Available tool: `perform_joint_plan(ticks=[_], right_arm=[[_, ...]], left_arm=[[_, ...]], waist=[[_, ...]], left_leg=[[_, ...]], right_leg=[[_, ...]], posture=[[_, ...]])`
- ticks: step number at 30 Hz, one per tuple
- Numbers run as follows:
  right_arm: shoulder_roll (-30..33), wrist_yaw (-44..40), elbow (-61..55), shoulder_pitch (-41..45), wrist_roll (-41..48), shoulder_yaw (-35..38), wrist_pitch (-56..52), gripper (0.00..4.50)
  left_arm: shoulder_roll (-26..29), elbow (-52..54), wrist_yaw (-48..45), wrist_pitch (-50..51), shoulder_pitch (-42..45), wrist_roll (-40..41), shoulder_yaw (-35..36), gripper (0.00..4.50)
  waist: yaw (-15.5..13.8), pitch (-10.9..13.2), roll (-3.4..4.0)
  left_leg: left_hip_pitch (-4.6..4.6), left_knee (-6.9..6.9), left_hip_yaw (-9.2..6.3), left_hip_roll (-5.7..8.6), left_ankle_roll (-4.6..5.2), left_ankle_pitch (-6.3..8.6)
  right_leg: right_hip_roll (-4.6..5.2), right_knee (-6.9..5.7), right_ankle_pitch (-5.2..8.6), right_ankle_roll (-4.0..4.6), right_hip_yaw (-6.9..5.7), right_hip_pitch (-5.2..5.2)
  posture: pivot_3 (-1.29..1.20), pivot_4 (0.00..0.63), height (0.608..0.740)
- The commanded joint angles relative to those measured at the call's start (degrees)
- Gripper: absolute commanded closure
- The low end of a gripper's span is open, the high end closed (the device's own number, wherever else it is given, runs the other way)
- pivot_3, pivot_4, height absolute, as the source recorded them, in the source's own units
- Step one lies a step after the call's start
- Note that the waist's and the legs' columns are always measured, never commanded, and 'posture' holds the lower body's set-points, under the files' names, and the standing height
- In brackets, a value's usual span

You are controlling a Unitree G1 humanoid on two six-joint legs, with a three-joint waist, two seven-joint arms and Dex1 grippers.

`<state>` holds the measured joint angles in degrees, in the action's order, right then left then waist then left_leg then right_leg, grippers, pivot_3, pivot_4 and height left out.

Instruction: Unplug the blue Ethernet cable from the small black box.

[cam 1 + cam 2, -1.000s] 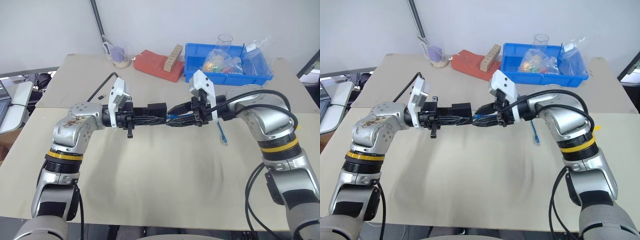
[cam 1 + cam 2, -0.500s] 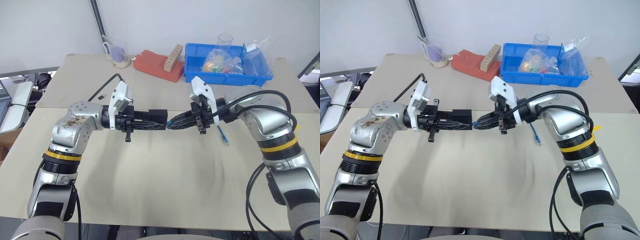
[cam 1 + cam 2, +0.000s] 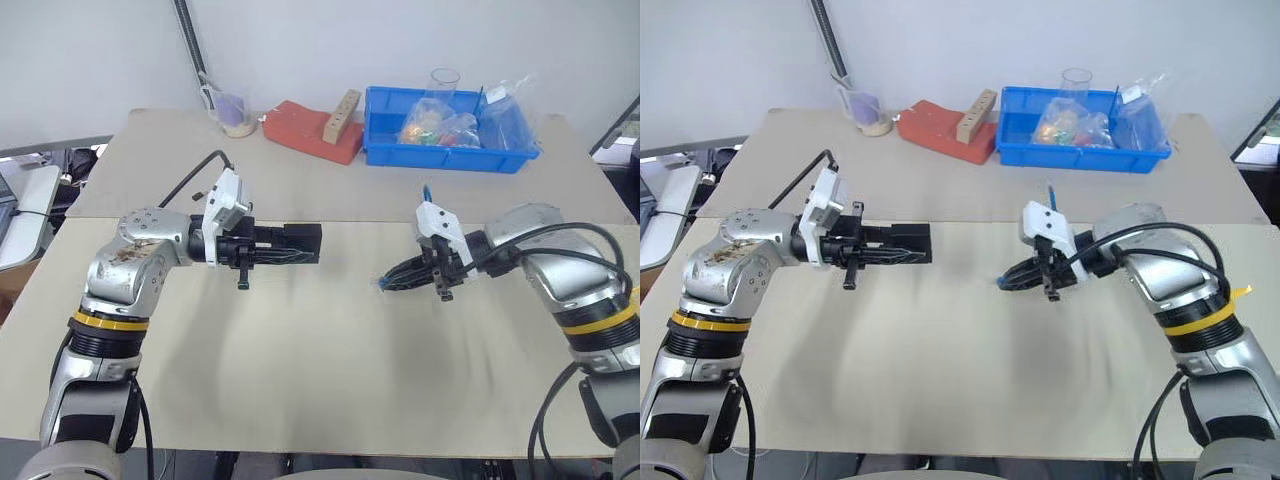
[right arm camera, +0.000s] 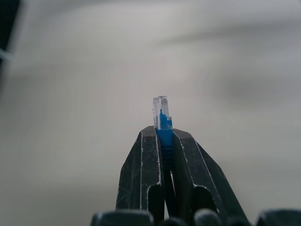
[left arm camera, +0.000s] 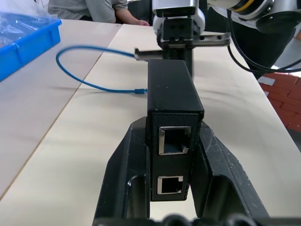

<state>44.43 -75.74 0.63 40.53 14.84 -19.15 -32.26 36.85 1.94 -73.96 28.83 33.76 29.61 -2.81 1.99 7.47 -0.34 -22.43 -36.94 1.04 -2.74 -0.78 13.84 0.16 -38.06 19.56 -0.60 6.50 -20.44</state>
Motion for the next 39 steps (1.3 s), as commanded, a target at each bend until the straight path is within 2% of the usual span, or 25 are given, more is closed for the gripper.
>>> perform_joint_plan(ticks=[1,6,7,13,17,20,25,28,33,39], right_arm=[[-5.6,6.4,6.1,0.3,-5.6,-1.8,7.2,4.47],[-12.6,11.0,20.1,2.5,-11.7,-3.3,18.3,4.47],[-13.2,10.3,21.2,2.9,-11.6,-3.0,19.2,3.51],[-14.4,8.0,21.0,4.2,-10.0,0.1,21.1,1.45],[-12.5,7.0,10.4,3.0,-5.4,5.0,17.5,0.07],[-10.5,8.5,-0.5,0.7,-2.5,8.7,14.1,0.07],[-8.9,13.5,-17.9,-6.3,4.7,14.0,2.4,0.07],[-11.1,21.1,-25.6,-12.8,5.0,15.9,0.0,0.07],[-15.3,31.4,-30.8,-17.0,5.2,18.0,-2.9,0.07],[-15.7,35.0,-32.8,-17.6,6.4,18.4,-4.4,0.07]], left_arm=[[0.0,2.5,2.8,-1.6,-1.7,0.2,2.3,3.91],[1.1,7.6,7.1,-1.7,-9.5,-0.1,4.9,3.91],[1.4,8.5,8.0,-1.5,-10.7,0.0,5.6,3.91],[2.0,11.3,13.3,-0.4,-14.8,0.9,9.5,3.91],[0.9,9.8,18.7,-1.8,-17.2,-0.5,13.0,3.91],[-0.3,7.5,23.4,-4.4,-18.6,-2.2,15.8,3.91],[-4.6,-1.5,34.2,-13.7,-18.1,-8.2,19.2,3.91],[-8.0,-7.8,38.3,-19.1,-17.8,-10.8,19.0,3.91],[-13.0,-16.3,41.4,-25.5,-17.0,-12.8,17.9,3.91],[-14.8,-24.5,41.8,-31.5,-15.8,-14.6,16.7,3.91]], waist=[[0.5,0.0,-0.01],[0.6,0.0,0.02],[0.5,0.0,0.02],[0.1,0.0,0.01],[0.2,0.1,0.04],[0.0,0.1,0.04],[-0.6,0.1,0.04],[-1.1,0.0,0.02],[-1.2,0.0,0.01],[-1.2,0.0,-0.03]], left_leg=[[0.01,0.00,0.00,-0.04,0.00,0.00],[-0.02,0.00,0.02,-0.09,-0.01,0.00],[-0.02,0.03,0.02,-0.07,-0.01,0.00],[0.03,0.03,-0.02,-0.04,-0.01,-0.01],[0.02,0.06,-0.03,-0.02,-0.01,0.00],[-0.02,0.10,-0.17,-0.07,-0.02,0.00],[0.00,0.10,-0.39,-0.10,-0.02,0.00],[-0.05,0.10,-0.44,-0.09,-0.02,0.00],[-0.16,0.06,-0.43,0.02,-0.04,-0.01],[-0.17,0.07,-0.48,0.03,-0.05,-0.02]], right_leg=[[-0.05,-0.01,0.00,0.00,0.01,0.00],[0.00,-0.04,0.00,0.00,0.04,-0.07],[0.10,-0.05,0.00,0.00,0.04,-0.07],[0.22,-0.08,-0.01,0.01,-0.06,0.02],[0.25,-0.07,-0.01,0.01,-0.08,0.03],[0.28,-0.08,-0.01,0.01,-0.27,0.01],[0.35,-0.09,-0.01,0.01,-0.64,0.10],[0.38,-0.05,-0.01,0.01,-0.74,0.09],[0.51,-0.06,-0.01,0.02,-0.77,0.04],[0.45,-0.04,-0.01,0.02,-0.83,0.04]], posture=[[0.00,0.150,0.740],[0.00,0.150,0.740],[0.00,0.150,0.740],[0.00,0.150,0.740],[0.00,0.150,0.740],[0.00,0.150,0.740],[0.00,0.150,0.740],[0.00,0.150,0.740],[0.00,0.150,0.740],[0.00,0.150,0.740]])
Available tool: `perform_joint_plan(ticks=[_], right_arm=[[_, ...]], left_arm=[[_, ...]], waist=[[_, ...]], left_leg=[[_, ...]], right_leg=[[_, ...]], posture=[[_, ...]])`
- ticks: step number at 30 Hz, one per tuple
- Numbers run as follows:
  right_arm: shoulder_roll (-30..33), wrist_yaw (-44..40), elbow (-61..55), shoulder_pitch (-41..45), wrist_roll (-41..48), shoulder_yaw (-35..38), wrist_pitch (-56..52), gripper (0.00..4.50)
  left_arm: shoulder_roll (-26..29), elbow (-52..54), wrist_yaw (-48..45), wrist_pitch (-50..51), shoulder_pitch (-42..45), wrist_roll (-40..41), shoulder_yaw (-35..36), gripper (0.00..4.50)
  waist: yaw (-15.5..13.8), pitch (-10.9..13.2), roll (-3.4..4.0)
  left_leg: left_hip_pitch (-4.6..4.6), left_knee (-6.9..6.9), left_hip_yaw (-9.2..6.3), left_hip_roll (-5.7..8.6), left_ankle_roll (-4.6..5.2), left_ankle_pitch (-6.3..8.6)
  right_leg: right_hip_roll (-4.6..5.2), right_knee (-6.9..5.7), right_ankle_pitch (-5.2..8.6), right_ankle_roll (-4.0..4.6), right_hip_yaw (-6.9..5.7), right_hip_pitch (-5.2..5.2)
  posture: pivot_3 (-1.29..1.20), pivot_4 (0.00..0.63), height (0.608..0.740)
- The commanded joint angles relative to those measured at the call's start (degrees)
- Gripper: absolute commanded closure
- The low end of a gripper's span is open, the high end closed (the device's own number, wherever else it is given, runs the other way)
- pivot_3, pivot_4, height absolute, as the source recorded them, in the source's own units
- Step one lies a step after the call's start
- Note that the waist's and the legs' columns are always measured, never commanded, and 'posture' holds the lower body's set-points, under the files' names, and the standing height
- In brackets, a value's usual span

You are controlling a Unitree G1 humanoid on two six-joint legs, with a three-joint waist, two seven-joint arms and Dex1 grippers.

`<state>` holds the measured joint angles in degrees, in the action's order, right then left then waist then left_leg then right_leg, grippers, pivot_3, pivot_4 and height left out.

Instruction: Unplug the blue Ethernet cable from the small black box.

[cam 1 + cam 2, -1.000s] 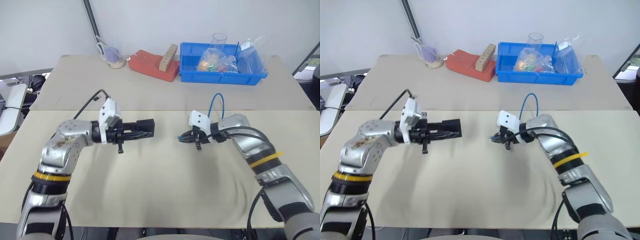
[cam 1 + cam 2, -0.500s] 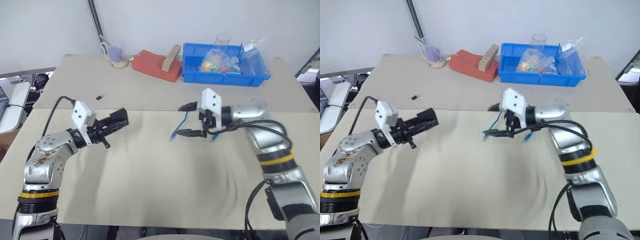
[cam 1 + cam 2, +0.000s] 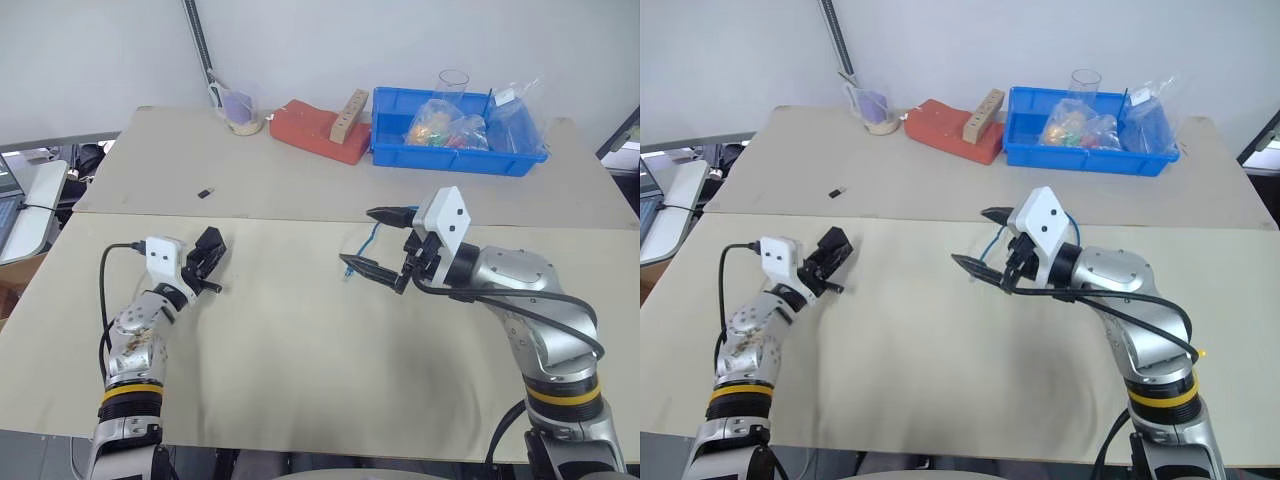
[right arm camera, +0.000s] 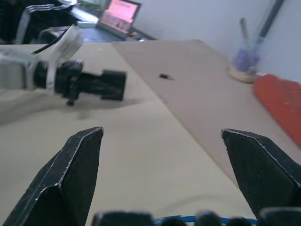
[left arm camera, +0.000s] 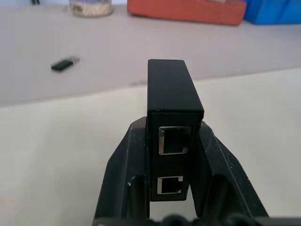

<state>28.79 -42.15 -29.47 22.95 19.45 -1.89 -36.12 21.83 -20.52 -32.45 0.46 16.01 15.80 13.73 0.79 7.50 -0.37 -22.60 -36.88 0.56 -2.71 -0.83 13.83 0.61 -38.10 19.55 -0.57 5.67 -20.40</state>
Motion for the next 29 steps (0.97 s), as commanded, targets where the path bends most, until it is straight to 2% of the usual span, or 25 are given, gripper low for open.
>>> perform_joint_plan(ticks=[1,3,5,6,11,14,16,20,25,29], right_arm=[[0.1,1.5,-2.8,0.0,1.9,1.1,-0.8,0.07],[0.6,1.5,-2.7,0.2,2.3,0.9,-0.9,0.07],[1.0,1.4,-2.6,0.6,2.6,0.7,-0.9,0.00],[1.3,1.3,-2.6,0.9,2.6,0.5,-0.9,0.00],[2.1,1.3,-2.3,2.1,3.3,0.1,-1.4,0.00],[2.3,1.4,-2.3,2.3,3.5,0.2,-1.7,0.00],[2.9,1.1,-2.9,1.1,3.9,0.6,-2.0,0.00],[5.1,0.2,-3.9,-3.0,4.7,1.8,-1.2,0.00],[7.4,-0.3,-5.3,-7.7,5.3,2.8,-0.2,0.00],[8.1,0.3,-5.8,-10.1,5.0,3.4,0.4,0.00]], left_arm=[[0.2,-3.3,0.2,-3.8,2.4,-0.9,0.1,3.91],[0.2,-5.6,-0.1,-5.2,3.2,-0.9,-0.1,3.91],[-0.1,-7.6,-0.6,-6.4,3.9,-0.9,-0.3,2.88],[-0.1,-8.3,-0.8,-6.9,4.0,-0.8,-0.3,2.64],[0.1,-6.1,-1.8,-6.4,2.1,0.3,-0.2,0.13],[1.3,1.5,-3.3,-2.2,-2.5,2.4,0.0,0.06],[4.7,12.8,-5.4,4.4,-8.2,5.1,0.6,0.06],[15.9,32.5,-10.8,18.4,-18.0,11.8,3.9,0.06],[25.2,45.6,-14.6,26.2,-26.0,15.4,7.8,0.06],[25.8,48.5,-13.3,27.5,-24.0,15.6,7.4,0.06]], waist=[[0.0,0.0,0.00],[0.0,0.0,0.00],[0.0,0.0,0.00],[0.0,0.0,0.00],[0.1,0.0,0.00],[0.4,0.0,0.01],[0.8,0.0,-0.01],[1.3,0.0,-0.09],[1.5,0.1,-0.06],[1.6,0.1,-0.08]], left_leg=[[0.00,0.00,-0.03,0.00,0.00,0.00],[0.00,0.00,-0.04,0.01,0.00,0.00],[0.01,0.00,-0.04,0.02,0.00,0.00],[0.00,0.00,-0.04,0.02,0.00,0.00],[0.00,0.00,-0.04,0.01,0.00,0.00],[0.01,0.01,-0.04,-0.02,0.00,0.00],[0.00,0.05,-0.04,-0.05,0.00,0.00],[0.00,0.12,-0.24,-0.20,-0.01,0.00],[0.18,0.14,-0.23,-0.09,-0.08,-0.04],[0.12,0.17,-0.17,-0.02,-0.09,-0.04]], right_leg=[[-0.01,-0.01,0.00,0.00,-0.02,0.01],[-0.04,-0.01,0.00,0.00,-0.02,0.01],[-0.04,0.00,0.00,0.00,-0.02,0.02],[-0.04,0.00,0.00,0.00,-0.02,0.02],[-0.07,0.00,0.00,0.00,-0.03,0.01],[-0.07,0.00,0.00,0.00,-0.03,0.02],[-0.06,-0.01,0.00,0.00,-0.02,0.00],[-0.01,0.01,0.00,0.00,-0.09,0.04],[0.07,0.07,0.09,0.14,-0.12,0.24],[0.05,0.13,0.13,0.19,-0.08,0.20]], posture=[[0.00,0.150,0.740],[0.00,0.150,0.740],[0.00,0.150,0.740],[0.00,0.150,0.740],[0.00,0.150,0.740],[0.00,0.150,0.740],[0.00,0.150,0.740],[0.00,0.150,0.740],[0.00,0.150,0.740],[0.00,0.150,0.740]])
